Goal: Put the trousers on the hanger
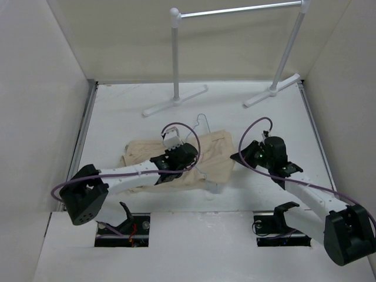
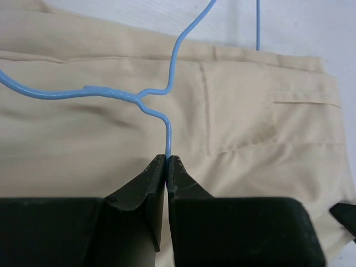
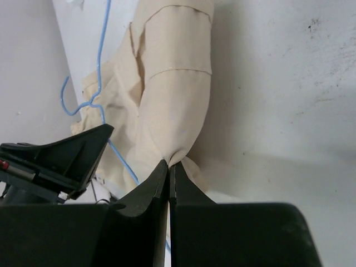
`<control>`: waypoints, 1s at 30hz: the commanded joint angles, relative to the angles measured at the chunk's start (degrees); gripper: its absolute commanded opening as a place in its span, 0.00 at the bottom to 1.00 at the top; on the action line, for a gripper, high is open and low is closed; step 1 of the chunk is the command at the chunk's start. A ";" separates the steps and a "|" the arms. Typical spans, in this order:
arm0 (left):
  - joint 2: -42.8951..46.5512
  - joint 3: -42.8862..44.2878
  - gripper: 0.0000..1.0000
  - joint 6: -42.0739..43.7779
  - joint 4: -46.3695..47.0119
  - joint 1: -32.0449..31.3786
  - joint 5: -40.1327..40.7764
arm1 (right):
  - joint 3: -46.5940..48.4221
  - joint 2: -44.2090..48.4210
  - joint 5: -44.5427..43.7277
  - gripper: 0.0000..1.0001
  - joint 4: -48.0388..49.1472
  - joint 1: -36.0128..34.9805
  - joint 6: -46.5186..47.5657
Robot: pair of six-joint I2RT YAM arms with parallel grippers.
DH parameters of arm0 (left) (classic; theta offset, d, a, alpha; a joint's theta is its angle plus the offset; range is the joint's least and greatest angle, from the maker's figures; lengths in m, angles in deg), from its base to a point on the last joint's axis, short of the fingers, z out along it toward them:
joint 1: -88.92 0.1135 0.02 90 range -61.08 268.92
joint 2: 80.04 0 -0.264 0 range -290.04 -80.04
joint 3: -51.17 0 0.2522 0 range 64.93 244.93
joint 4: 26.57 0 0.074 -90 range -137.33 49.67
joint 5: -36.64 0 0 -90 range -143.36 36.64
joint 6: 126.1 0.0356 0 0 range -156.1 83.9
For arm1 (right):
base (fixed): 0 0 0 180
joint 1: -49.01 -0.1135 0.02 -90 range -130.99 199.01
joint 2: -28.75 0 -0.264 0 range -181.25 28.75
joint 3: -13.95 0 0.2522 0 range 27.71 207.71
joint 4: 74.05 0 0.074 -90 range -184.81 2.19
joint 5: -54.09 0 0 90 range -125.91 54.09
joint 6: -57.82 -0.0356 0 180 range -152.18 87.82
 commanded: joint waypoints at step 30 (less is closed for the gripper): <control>20.21 -8.68 0.00 15.87 -20.82 9.75 5.42 | 5.65 -13.76 1.36 0.04 2.87 13.23 4.44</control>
